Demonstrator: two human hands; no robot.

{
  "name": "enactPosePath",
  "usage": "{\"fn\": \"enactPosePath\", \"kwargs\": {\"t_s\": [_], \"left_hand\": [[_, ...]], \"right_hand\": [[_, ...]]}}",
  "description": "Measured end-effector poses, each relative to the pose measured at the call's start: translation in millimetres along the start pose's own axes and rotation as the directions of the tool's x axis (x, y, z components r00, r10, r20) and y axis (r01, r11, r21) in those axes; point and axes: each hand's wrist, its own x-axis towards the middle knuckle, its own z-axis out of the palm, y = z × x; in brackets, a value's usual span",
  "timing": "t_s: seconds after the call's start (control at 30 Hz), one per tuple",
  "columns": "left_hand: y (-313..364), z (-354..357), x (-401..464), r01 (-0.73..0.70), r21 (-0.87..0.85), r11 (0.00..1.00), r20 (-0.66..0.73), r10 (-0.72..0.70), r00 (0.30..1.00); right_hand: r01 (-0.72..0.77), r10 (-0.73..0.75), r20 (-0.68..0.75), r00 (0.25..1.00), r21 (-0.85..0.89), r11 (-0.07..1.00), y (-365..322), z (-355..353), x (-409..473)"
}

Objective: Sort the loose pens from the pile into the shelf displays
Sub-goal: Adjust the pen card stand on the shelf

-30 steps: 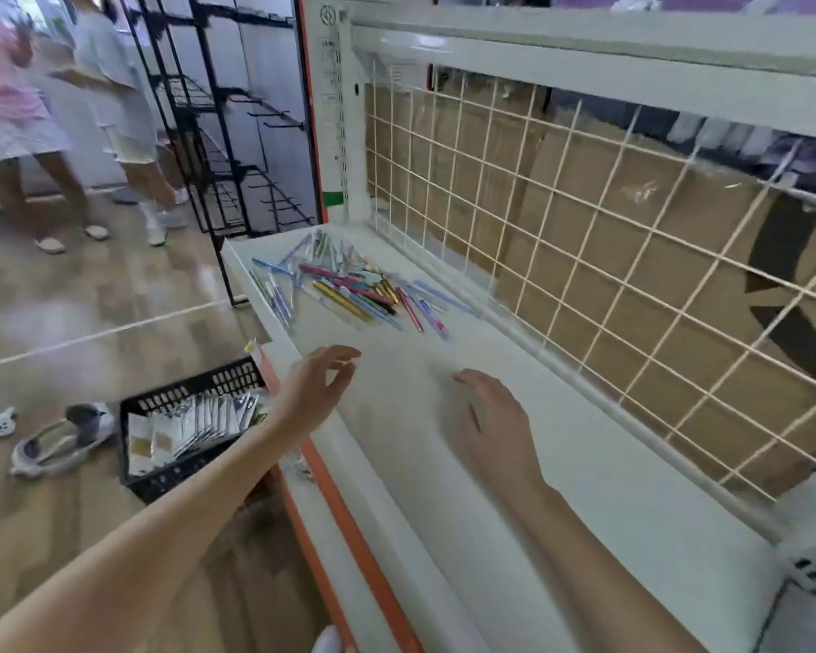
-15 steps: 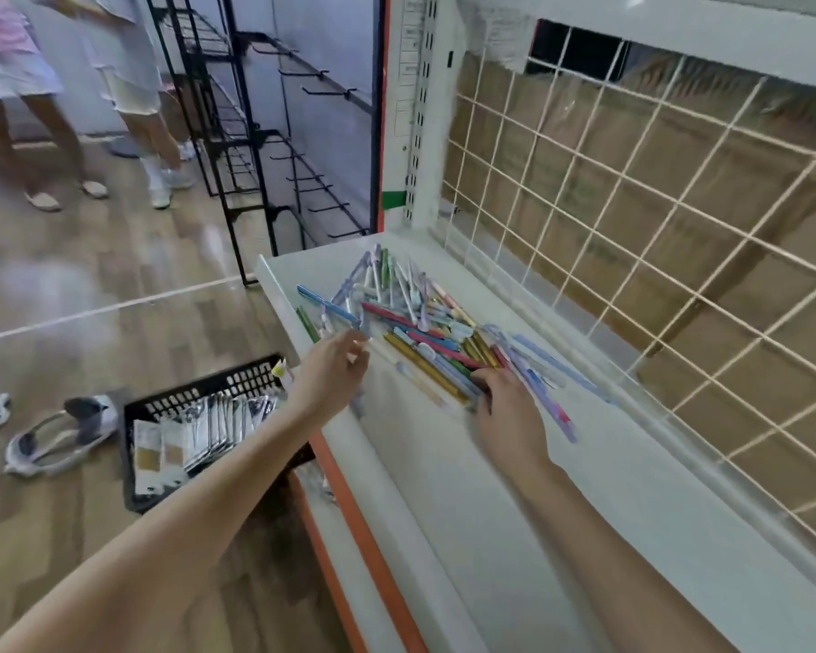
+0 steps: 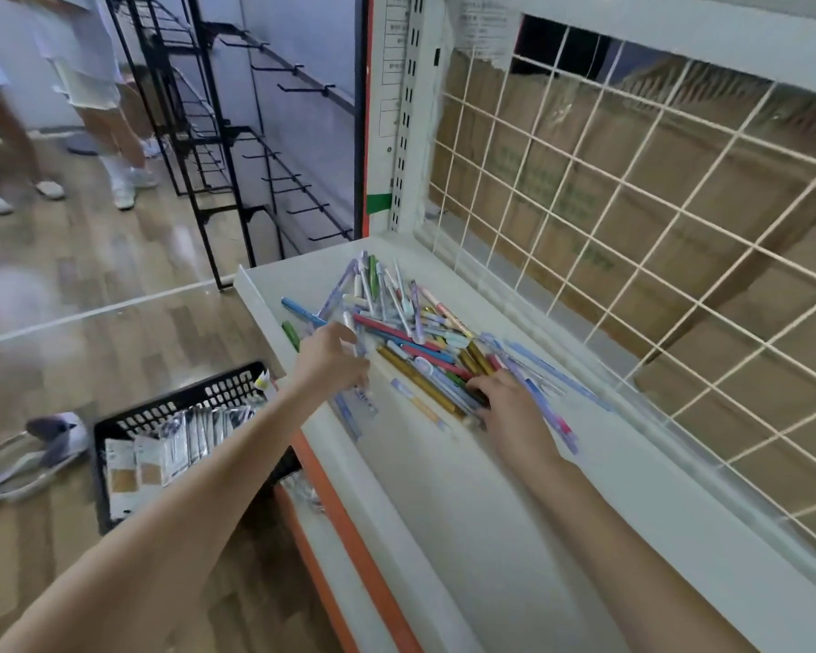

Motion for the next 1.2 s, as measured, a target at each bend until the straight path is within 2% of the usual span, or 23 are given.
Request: {"fn": "enactPosePath", "kwargs": {"t_s": [0.1, 0.27, 0.37, 0.5, 0.6, 0.7, 0.8, 0.9, 0.97, 1.2], "left_hand": [[9, -6, -13, 0.143, -0.301, 0.943, 0.132, -0.107, 0.985], [21, 3, -51, 0.220, -0.505, 0.834, 0.271, -0.088, 0.959], [33, 16, -77, 0.142, -0.505, 0.851, 0.326, 0.036, 0.945], [59, 39, -112, -0.025, -0.490, 0.871, 0.350, 0.223, 0.910], [77, 67, -143, -0.075, -0.496, 0.865, 0.391, 0.300, 0.870], [95, 102, -183, -0.132, -0.547, 0.827, 0.436, 0.416, 0.798], [115, 141, -229, -0.168, -0.579, 0.798, 0.485, 0.503, 0.716], [136, 181, -283, -0.190, -0.580, 0.792, 0.535, 0.546, 0.645], [148, 204, -321, -0.212, -0.581, 0.786, 0.578, 0.582, 0.572], [174, 268, -426, -0.297, -0.563, 0.772, 0.667, 0.636, 0.388]], "right_hand": [[-0.019, 0.018, 0.028, 0.999, 0.042, 0.999, -1, -5, -6], [-0.057, 0.050, 0.046, 0.998, 0.170, 0.984, 4, -20, -25], [-0.093, 0.105, -0.018, 0.994, 0.329, 0.940, 14, -31, -48], [-0.088, 0.174, -0.081, 0.981, 0.614, 0.784, 32, -51, -93], [-0.097, 0.264, -0.133, 0.955, 0.704, 0.704, 51, -67, -137], [-0.085, 0.346, -0.199, 0.917, 0.749, 0.657, 72, -83, -188], [-0.043, 0.422, -0.284, 0.861, 0.786, 0.617, 97, -100, -249], [-0.017, 0.507, -0.372, 0.778, 0.793, 0.609, 123, -116, -318], [0.003, 0.560, -0.414, 0.717, 0.806, 0.592, 140, -125, -365], [0.039, 0.724, -0.525, 0.448, 0.820, 0.571, 195, -142, -486]]}}
